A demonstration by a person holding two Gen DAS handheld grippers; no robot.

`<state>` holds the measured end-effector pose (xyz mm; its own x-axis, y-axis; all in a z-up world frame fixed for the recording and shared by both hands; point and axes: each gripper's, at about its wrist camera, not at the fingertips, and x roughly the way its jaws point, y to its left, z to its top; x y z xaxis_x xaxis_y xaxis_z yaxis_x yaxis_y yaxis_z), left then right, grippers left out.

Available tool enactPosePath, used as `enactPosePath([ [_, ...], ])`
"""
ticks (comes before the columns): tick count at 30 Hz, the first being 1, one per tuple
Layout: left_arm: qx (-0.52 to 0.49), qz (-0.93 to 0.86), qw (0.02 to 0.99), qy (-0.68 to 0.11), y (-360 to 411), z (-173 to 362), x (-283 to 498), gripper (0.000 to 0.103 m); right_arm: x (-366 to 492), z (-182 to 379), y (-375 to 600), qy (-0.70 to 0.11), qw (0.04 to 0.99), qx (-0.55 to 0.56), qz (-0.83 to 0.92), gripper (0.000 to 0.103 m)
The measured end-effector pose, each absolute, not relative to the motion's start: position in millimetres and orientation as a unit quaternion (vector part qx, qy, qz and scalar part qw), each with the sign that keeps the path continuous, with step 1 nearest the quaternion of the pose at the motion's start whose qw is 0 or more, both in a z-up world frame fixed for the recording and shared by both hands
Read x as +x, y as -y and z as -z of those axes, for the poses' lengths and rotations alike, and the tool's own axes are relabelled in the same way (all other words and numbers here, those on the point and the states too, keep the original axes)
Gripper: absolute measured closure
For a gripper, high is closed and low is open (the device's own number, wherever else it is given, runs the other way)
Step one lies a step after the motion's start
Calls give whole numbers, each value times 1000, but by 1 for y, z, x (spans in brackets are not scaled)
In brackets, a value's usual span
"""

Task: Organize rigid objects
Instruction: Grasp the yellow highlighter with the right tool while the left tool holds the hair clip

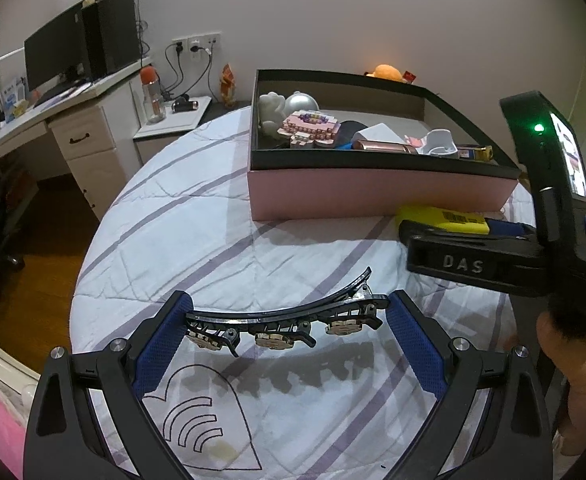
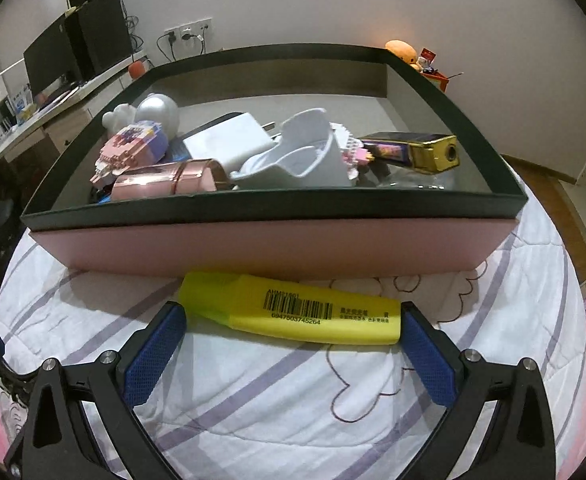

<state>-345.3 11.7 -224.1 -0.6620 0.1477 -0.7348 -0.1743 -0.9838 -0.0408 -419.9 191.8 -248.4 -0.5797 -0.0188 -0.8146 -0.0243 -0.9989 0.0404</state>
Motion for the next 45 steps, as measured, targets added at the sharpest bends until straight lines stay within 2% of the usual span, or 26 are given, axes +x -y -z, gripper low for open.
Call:
enactPosePath([
  [8, -403, -910, 90, -28, -14, 222, -342, 5, -414, 249, -190, -3, -7, -454, -891, 0],
  [11, -403, -910, 89, -28, -15, 222, -341, 5, -416, 247, -186, -1, -17, -448, -894, 6],
  [18, -403, -910, 89, -28, -16, 220, -337, 5, -402, 240, -190, -4, -58, -448, -892, 34],
  [22, -400, -911, 92, -26, -16, 217, -334, 5, -395, 230, -191, -4, -87, -432, -897, 33],
  [23, -400, -912, 92, -26, -16, 216, -334, 5, -395, 228, -189, 7, -86, -424, -901, 30],
  [24, -399, -912, 91, -26, -16, 216, -333, 5, -398, 227, -188, 20, -81, -420, -904, 22],
  [32, -405, -909, 89, -31, -17, 217, -330, 5, -416, 243, -177, 65, -110, -439, -890, 23],
  [35, -403, -910, 88, -29, -16, 215, -328, 5, -410, 239, -185, 34, -119, -436, -892, 33],
  [36, -402, -911, 88, -30, -16, 215, -327, 5, -407, 239, -185, 29, -127, -437, -890, 44],
  [37, -402, -911, 88, -30, -16, 214, -326, 5, -404, 238, -184, 32, -131, -436, -890, 64],
  [40, -402, -911, 90, -30, -17, 214, -325, 5, -392, 238, -179, 38, -134, -442, -886, 75],
  [45, -402, -911, 91, -31, -17, 213, -320, 5, -379, 235, -176, 33, -156, -446, -881, 76],
])
